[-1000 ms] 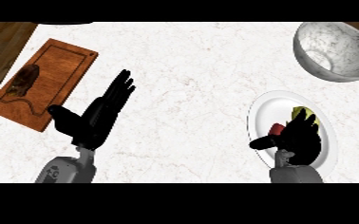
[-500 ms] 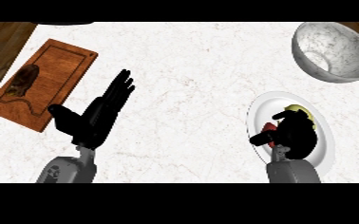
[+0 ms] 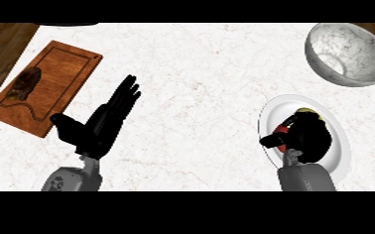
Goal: Pick the bell pepper from the plate and place it in the bowl
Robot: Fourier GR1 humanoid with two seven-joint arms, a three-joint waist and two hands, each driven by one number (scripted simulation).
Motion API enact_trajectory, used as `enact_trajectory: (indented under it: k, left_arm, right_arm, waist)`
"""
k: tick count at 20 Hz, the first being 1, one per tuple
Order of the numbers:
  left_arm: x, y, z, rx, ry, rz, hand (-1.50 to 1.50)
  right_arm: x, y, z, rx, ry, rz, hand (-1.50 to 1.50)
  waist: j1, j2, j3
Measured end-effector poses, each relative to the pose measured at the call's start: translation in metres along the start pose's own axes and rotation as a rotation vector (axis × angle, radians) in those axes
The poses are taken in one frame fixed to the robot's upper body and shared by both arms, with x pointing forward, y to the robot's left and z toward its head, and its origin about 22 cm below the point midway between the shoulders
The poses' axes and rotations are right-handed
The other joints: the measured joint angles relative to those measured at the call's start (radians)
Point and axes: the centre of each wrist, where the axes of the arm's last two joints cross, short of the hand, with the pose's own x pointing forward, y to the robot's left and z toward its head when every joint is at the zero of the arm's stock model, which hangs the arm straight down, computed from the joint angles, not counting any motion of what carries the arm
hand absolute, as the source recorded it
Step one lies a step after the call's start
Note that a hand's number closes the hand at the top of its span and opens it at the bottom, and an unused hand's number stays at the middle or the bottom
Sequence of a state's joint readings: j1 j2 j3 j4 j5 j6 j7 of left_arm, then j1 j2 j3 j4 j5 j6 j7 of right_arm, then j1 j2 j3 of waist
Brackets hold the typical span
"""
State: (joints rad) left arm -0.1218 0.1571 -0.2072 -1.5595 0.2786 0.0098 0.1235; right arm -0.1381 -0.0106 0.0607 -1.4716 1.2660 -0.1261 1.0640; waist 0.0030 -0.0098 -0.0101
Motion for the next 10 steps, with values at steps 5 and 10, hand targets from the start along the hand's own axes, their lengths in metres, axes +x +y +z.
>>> enact_trajectory:
  k: [5, 10]
  left_arm:
    - [0.0, -0.003, 0.0, -0.022, 0.001, -0.002, 0.0]
    - [0.0, 0.001, 0.0, -0.006, 0.005, -0.005, 0.0]
  right_arm:
    - [-0.006, 0.003, 0.006, 0.118, -0.416, 0.21, 1.5]
    - [-0.031, -0.018, -0.012, 0.182, -0.816, 0.38, 1.5]
  waist:
    - [0.023, 0.003, 0.001]
    - [0.007, 0.004, 0.007]
